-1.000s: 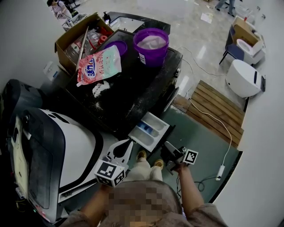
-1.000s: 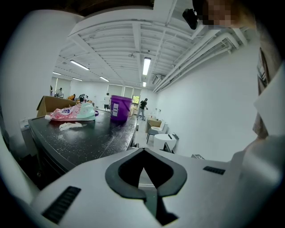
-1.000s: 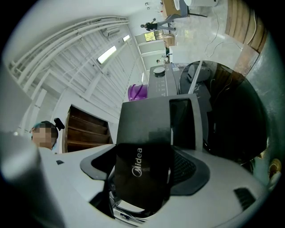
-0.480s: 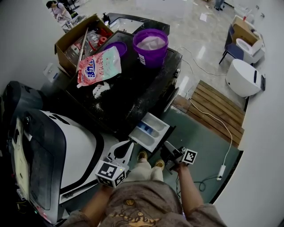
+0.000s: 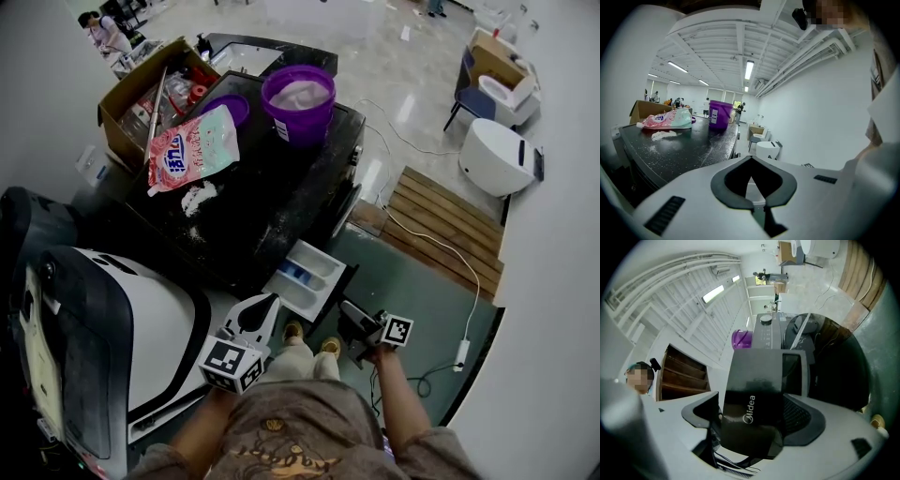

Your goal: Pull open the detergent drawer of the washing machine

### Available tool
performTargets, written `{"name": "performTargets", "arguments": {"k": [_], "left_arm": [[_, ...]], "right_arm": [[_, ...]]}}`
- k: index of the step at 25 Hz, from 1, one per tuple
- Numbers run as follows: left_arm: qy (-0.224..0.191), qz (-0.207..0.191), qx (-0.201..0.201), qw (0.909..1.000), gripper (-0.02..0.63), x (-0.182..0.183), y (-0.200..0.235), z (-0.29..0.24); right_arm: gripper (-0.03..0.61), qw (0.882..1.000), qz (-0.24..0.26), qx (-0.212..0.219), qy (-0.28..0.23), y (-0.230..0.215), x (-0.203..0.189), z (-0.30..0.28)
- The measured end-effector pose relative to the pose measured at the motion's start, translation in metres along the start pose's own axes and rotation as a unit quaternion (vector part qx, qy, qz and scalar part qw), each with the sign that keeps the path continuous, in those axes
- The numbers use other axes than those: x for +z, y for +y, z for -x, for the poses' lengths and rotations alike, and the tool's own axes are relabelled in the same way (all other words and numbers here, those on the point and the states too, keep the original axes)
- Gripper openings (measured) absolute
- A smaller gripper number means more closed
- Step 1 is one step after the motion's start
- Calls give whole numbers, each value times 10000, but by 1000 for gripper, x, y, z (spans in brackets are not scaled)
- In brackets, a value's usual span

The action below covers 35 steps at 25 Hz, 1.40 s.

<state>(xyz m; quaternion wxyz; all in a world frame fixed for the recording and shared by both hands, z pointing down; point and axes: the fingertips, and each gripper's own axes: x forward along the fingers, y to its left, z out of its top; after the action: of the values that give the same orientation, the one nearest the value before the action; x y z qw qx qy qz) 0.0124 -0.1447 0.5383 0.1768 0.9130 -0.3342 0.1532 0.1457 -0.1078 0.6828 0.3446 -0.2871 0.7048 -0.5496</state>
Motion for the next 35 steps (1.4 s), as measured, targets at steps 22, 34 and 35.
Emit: {"name": "performTargets", "arguments": {"k": [22,34,35], "left_arm": [[-125,-190,-1368,9903,20,60,-70,-30],[-390,-113,-1379,9896,20,85,-72,-15],[-414,-101,-1362,9898,20,84,-70,-15]], "right_arm": [[407,9729,1383,782,-1678,189,72,60],[319,9475,2940,-578,-1113,226,58,50],[281,9403,3154,-705,-1067,228,58,47]]}}
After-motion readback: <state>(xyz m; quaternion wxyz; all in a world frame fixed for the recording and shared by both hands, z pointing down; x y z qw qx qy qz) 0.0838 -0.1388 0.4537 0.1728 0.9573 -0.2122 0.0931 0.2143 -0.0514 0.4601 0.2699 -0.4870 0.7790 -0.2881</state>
